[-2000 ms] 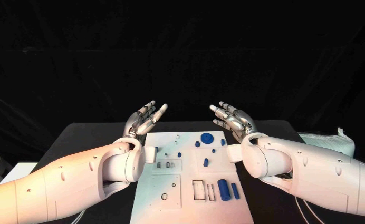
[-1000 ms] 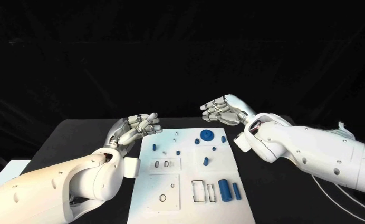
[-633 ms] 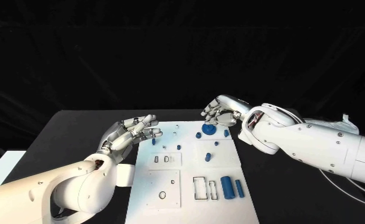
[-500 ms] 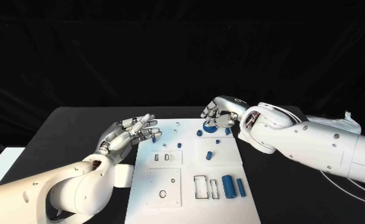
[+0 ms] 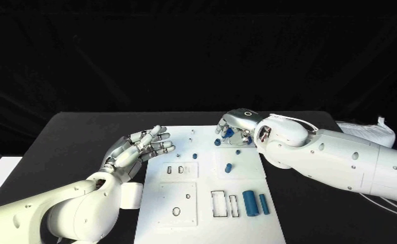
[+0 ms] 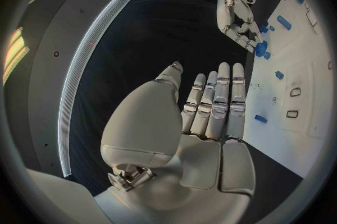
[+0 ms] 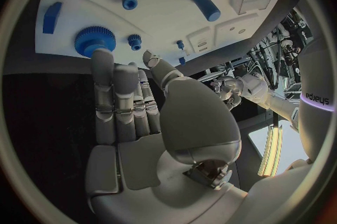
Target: Assemble the parts on the task board
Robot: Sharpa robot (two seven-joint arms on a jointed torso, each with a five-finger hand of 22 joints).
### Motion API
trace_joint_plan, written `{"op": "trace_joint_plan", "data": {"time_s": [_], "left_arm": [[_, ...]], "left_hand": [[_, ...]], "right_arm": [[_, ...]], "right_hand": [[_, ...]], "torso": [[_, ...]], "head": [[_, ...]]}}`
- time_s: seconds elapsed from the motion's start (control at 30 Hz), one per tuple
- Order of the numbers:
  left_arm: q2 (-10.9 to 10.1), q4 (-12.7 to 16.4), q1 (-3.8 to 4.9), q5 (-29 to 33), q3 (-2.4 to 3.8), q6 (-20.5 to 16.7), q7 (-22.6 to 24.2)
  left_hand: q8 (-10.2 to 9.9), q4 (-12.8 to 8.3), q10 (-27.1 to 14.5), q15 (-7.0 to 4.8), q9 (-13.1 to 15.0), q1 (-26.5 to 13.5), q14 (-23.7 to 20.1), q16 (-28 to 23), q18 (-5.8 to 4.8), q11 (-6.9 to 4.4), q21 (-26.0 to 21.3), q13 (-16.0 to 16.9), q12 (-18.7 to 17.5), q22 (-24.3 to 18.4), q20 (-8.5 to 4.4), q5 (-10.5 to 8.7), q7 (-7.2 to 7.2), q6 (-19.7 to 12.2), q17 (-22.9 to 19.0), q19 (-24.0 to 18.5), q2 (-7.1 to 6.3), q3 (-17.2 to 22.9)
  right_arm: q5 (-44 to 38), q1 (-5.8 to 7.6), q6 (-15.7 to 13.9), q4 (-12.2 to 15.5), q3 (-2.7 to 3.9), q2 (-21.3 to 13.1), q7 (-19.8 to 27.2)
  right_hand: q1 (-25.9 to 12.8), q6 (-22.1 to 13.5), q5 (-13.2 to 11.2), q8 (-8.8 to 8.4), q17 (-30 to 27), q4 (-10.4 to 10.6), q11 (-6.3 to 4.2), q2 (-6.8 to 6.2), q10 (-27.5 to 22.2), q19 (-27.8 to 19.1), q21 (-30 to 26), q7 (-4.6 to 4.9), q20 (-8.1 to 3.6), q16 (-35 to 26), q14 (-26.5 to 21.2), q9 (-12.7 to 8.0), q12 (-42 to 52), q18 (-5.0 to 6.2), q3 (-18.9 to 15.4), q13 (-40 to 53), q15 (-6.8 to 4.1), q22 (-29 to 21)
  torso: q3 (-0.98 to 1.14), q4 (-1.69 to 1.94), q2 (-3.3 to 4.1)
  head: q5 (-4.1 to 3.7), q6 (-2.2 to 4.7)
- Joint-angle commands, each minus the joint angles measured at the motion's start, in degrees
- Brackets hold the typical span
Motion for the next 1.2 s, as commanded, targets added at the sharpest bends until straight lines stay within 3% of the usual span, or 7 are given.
{"op": "trace_joint_plan", "data": {"time_s": [0.03, 0.23, 0.63, 0.9, 1.1, 1.2], "left_arm": [[-0.07, 0.43, 0.10, 0.63, 0.07, 1.30, -0.02], [-0.43, 0.89, 0.13, 0.64, 0.08, 1.23, -0.13], [-1.05, 1.87, 0.26, 0.63, 0.11, 1.31, -0.32], [-1.43, 2.25, 0.40, 0.63, 0.11, 1.44, -0.55], [-1.59, 2.43, 0.46, 0.63, 0.11, 1.64, -0.82], [-1.69, 2.47, 0.47, 0.63, 0.11, 1.69, -0.93]], "left_hand": [[-0.22, -0.18, 0.36, 0.20, -0.06, -0.46, 0.16, -0.20, 0.69, -0.01, -0.36, -0.09, -0.19, -0.08, 0.02, 0.21, 0.18, 0.27, -0.06, 0.31, -0.08, -0.31], [-0.32, -0.22, 0.33, 0.23, -0.06, -0.48, 0.14, -0.31, 0.69, 0.04, -0.43, -0.10, -0.31, -0.15, 0.04, 0.22, 0.23, 0.26, -0.09, 0.29, -0.05, -0.31], [-0.50, -0.29, 0.25, 0.28, -0.08, -0.51, 0.11, -0.48, 0.68, 0.11, -0.55, -0.11, -0.51, -0.26, 0.08, 0.23, 0.32, 0.22, -0.12, 0.27, -0.01, -0.31], [-0.58, -0.33, 0.21, 0.31, -0.08, -0.52, 0.09, -0.56, 0.68, 0.14, -0.60, -0.11, -0.60, -0.31, 0.10, 0.24, 0.35, 0.20, -0.14, 0.26, 0.00, -0.31], [-0.76, -0.39, 0.12, 0.36, -0.09, -0.57, 0.04, -0.74, 0.67, 0.20, -0.73, -0.12, -0.79, -0.42, 0.14, 0.24, 0.41, 0.15, -0.18, 0.22, 0.03, -0.32], [-0.84, -0.41, 0.08, 0.39, -0.09, -0.61, 0.01, -0.83, 0.67, 0.23, -0.79, -0.12, -0.89, -0.48, 0.17, 0.24, 0.43, 0.13, -0.20, 0.19, 0.05, -0.33]], "right_arm": [[-3.67, 0.04, 2.85, 0.18, 0.04, 0.18, -0.70], [-4.32, 0.09, 4.11, -0.35, 0.04, 0.71, -1.01], [-5.64, 0.11, 4.72, -1.95, 0.04, 1.93, -1.37], [-6.13, 0.11, 5.32, -3.06, 0.04, 2.79, -1.57], [-6.13, 0.11, 5.98, -3.81, 0.04, 3.35, -1.77], [-6.14, 0.11, 6.20, -3.88, 0.04, 3.48, -1.77]], "right_hand": [[0.13, 0.00, -0.31, -0.25, 3.74, 0.47, -0.10, -0.82, -0.15, 0.84, 3.35, -0.20, 0.08, 3.64, 2.92, 0.05, -0.23, -0.97, 1.10, -0.07, 0.26, 4.26], [0.16, 0.01, -1.32, -0.27, 7.10, 1.83, 0.13, -1.71, -0.50, 1.11, 6.62, 0.00, 0.30, 7.16, 2.62, 0.07, -0.27, -1.37, 2.54, -0.09, 0.40, 8.25], [0.49, 0.35, -2.05, -0.22, 9.27, 3.12, 0.30, -1.69, -0.72, 1.56, 8.92, 0.21, 0.53, 9.44, 2.58, 0.12, -0.27, -1.74, 4.03, -0.11, 0.55, 11.14], [0.46, 0.48, -2.41, -0.23, 9.70, 3.83, 0.32, -1.66, -0.81, 1.52, 9.47, 0.20, 0.61, 10.04, 2.50, 0.13, -0.28, -1.78, 4.71, -0.12, 0.58, 11.71], [0.25, 0.66, -2.63, -0.19, 10.49, 4.62, 0.35, -1.60, -0.78, 1.53, 9.96, 0.26, 0.69, 10.81, 2.52, 0.16, -0.22, -1.84, 5.19, -0.09, 0.61, 12.28], [0.29, 0.81, -2.73, -0.15, 10.62, 4.83, 0.31, -1.56, -0.65, 1.55, 10.15, 0.21, 0.71, 10.98, 2.51, 0.19, -0.19, -1.86, 5.40, -0.07, 0.58, 12.49]], "torso": [[-0.04, 0.21, 0.39], [-0.08, 0.21, 0.53], [-0.08, 0.78, 1.41], [-0.12, 0.95, 2.05], [0.13, 0.98, 2.34], [0.10, 1.06, 2.51]], "head": [[0.04, -0.04], [0.01, -0.24], [-0.14, 0.13], [-0.39, 0.33], [-0.02, 0.51], [-0.19, 0.56]]}}
